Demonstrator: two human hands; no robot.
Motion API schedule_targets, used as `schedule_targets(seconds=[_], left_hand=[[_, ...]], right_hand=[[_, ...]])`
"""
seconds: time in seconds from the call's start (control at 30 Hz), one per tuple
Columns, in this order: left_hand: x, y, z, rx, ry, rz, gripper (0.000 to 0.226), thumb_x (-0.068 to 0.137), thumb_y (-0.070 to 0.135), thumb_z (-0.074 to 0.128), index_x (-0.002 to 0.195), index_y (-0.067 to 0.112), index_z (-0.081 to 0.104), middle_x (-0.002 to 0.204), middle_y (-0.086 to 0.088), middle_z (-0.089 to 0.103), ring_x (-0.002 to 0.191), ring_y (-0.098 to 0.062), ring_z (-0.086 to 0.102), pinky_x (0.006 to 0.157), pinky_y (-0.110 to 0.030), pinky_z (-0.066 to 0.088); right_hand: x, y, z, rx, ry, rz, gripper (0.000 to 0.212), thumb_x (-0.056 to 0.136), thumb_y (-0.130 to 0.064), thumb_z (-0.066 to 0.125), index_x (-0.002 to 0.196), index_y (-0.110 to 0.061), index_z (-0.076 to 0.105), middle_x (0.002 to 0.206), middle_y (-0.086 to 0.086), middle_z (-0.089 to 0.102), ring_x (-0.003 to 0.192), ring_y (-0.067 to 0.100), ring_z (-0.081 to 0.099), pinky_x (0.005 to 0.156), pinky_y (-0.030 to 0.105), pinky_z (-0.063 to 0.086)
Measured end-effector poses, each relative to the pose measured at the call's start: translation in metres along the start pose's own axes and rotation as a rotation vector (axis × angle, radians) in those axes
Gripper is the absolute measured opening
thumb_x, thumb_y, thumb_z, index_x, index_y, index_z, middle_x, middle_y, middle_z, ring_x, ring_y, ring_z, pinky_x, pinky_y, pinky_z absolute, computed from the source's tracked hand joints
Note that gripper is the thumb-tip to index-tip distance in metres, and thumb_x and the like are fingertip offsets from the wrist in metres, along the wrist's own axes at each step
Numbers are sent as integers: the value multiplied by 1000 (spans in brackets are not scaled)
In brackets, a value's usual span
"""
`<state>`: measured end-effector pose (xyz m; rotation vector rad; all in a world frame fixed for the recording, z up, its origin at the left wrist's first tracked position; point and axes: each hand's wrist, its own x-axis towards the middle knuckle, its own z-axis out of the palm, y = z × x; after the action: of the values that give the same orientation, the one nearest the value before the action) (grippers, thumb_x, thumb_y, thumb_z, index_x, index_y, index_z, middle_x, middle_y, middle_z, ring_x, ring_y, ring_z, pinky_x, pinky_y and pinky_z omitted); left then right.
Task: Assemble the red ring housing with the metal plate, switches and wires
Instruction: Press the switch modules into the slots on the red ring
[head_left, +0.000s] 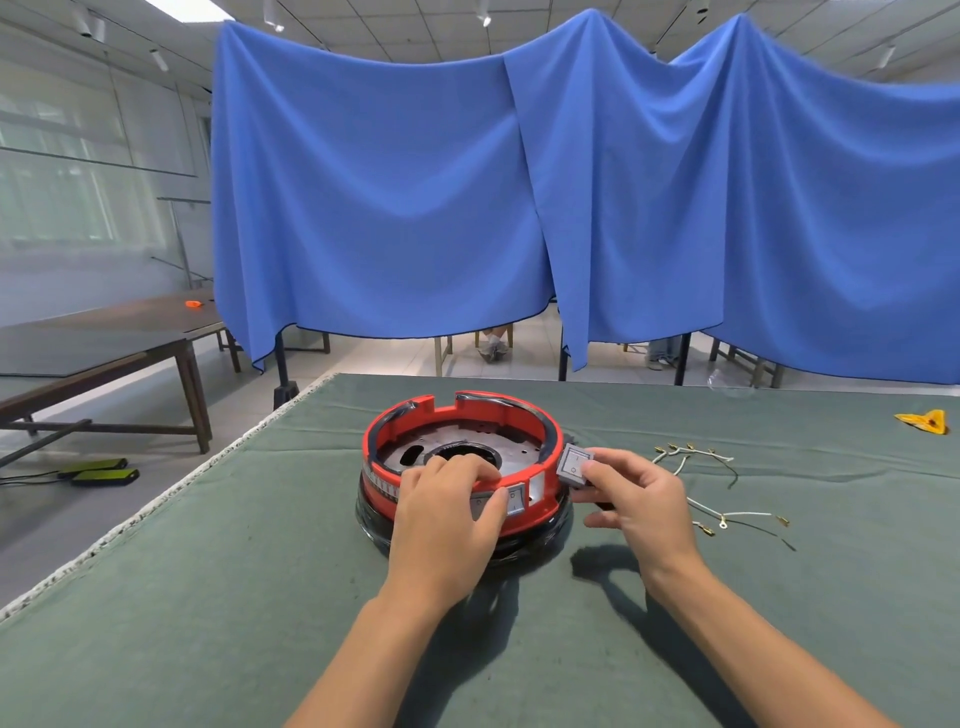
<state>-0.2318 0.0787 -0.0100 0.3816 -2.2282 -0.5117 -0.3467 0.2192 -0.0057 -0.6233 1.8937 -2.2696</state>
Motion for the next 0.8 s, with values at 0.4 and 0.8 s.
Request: schedule_targets(seconds=[0.4, 0.8], left_hand=[[-3, 21, -9, -101, 24, 284, 26, 74, 24, 72, 98, 14, 67, 95, 4, 68, 91, -20, 61, 80, -40, 48], [-2, 24, -11, -129, -37, 312, 36, 75, 1, 70, 109, 10, 63, 105, 1, 66, 100, -13, 59, 87, -22, 44]], right_hand=[[-25, -8, 26, 61, -209, 84, 5, 85, -7, 64, 80, -8, 61, 55, -1, 64, 52, 10, 63, 46, 23, 51], [-29, -10, 8, -820, -274, -573, 55, 75, -21, 68, 118, -50, 52, 87, -30, 62, 74, -6, 63, 66, 17, 50]])
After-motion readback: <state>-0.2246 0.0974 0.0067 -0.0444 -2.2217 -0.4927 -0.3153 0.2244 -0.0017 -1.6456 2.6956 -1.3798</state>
